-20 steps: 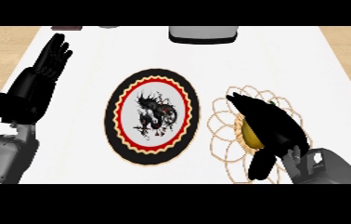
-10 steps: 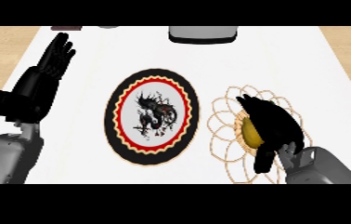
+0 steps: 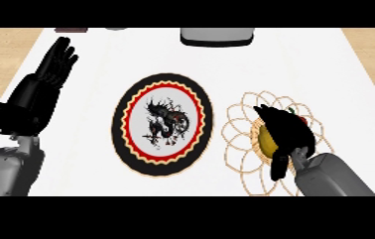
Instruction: Pick the lemon from the placemat and place it in the plate
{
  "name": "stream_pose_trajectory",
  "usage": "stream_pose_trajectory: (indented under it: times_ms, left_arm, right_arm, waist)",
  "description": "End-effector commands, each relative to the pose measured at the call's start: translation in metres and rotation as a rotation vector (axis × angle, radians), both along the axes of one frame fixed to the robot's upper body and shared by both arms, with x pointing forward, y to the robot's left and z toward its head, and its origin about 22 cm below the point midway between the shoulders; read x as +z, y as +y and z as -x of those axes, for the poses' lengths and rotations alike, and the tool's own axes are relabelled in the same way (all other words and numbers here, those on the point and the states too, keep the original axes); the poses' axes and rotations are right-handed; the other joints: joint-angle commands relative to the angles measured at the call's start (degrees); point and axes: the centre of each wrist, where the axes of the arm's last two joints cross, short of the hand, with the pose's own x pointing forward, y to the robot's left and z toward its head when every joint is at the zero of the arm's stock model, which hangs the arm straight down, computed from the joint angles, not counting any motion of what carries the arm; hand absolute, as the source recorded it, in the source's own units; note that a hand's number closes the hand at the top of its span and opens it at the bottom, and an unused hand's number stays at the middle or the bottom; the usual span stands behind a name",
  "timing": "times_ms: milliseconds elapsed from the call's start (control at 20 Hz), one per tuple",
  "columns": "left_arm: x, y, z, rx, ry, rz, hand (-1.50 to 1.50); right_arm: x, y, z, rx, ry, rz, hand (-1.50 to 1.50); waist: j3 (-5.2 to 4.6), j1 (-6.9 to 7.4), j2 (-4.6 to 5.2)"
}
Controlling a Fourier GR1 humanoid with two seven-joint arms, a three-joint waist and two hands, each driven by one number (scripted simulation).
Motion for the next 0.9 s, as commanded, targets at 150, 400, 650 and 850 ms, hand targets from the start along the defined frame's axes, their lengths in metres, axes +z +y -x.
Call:
stream_pose_trajectory:
  times_ms: [150,400,650,850]
  left_arm:
    - [-0.014,0.014,-0.007,0.006,-0.009,0.002,0.0]
    - [-0.026,0.0,0.007,0.004,0.0,0.0,0.0]
    - [-0.007,0.0,-0.008,0.011,0.002,0.0,0.0]
    - [0.005,0.01,0.003,0.03,-0.001,-0.016,0.0]
  right_arm:
    - [-0.034,-0.031,-0.007,-0.008,0.048,0.001,-1.5]
    - [-0.051,-0.012,-0.002,-0.025,0.063,0.056,-1.5]
    - [-0.049,-0.01,-0.016,0.068,-0.148,-0.021,1.5]
    - [-0.066,-0.012,0.034,-0.211,-0.211,0.03,1.5]
  waist:
    - [-0.01,-0.12,0.09]
    - [-0.01,-0.06,0.0]
    - [0.03,0.03,0.12]
    - [-0.02,-1.95,-0.66]
